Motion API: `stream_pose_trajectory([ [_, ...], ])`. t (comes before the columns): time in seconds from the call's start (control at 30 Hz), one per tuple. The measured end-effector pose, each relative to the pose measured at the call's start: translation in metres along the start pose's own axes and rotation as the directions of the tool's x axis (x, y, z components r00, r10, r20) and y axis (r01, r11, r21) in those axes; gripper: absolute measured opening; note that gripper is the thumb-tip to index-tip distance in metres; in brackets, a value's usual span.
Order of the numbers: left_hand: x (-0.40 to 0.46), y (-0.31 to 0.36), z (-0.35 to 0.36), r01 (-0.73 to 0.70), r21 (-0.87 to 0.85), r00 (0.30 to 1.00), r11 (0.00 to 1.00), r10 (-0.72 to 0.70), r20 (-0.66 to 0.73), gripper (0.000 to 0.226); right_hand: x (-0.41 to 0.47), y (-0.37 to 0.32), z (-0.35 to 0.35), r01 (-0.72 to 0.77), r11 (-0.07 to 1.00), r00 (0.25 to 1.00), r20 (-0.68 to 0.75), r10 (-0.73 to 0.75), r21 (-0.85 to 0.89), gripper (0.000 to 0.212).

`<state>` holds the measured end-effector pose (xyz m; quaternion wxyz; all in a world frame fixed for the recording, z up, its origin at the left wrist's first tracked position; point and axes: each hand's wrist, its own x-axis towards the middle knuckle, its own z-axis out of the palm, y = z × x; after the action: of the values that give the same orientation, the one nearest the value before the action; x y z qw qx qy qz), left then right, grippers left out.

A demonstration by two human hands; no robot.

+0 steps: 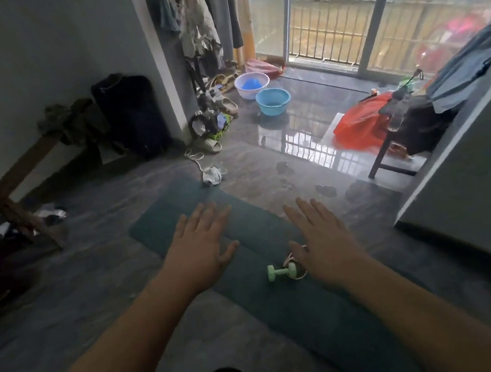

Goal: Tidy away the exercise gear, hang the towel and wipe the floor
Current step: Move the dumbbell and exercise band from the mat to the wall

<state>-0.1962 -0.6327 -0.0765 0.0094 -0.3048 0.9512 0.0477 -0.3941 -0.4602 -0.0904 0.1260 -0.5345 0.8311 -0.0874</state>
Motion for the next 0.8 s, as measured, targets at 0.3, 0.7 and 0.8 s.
stream_pose_trajectory([
  [0.3, 0.157, -0.021, 0.049, -0.256, -0.032, 0.955, 0.966, 0.257, 0.145, 0.074, 0.101, 0.041, 0.045, -0.242, 0.968, 0.97, 0.004, 0.243, 0.058, 0.076],
  [0.7, 0.327, -0.052, 0.137, -0.602, -0.052, 0.738, 0.797, 0.581, 0.344, 0.072, 0.183, 0.069, 0.125, -0.585, 0.803, 0.811, 0.116, 0.574, 0.113, 0.074],
  [0.8, 0.349, -0.048, 0.188, -0.593, -0.094, 0.73, 0.799, 0.584, 0.356, 0.071, 0.194, 0.092, 0.166, -0.623, 0.771, 0.782, 0.133, 0.609, 0.13, 0.078],
])
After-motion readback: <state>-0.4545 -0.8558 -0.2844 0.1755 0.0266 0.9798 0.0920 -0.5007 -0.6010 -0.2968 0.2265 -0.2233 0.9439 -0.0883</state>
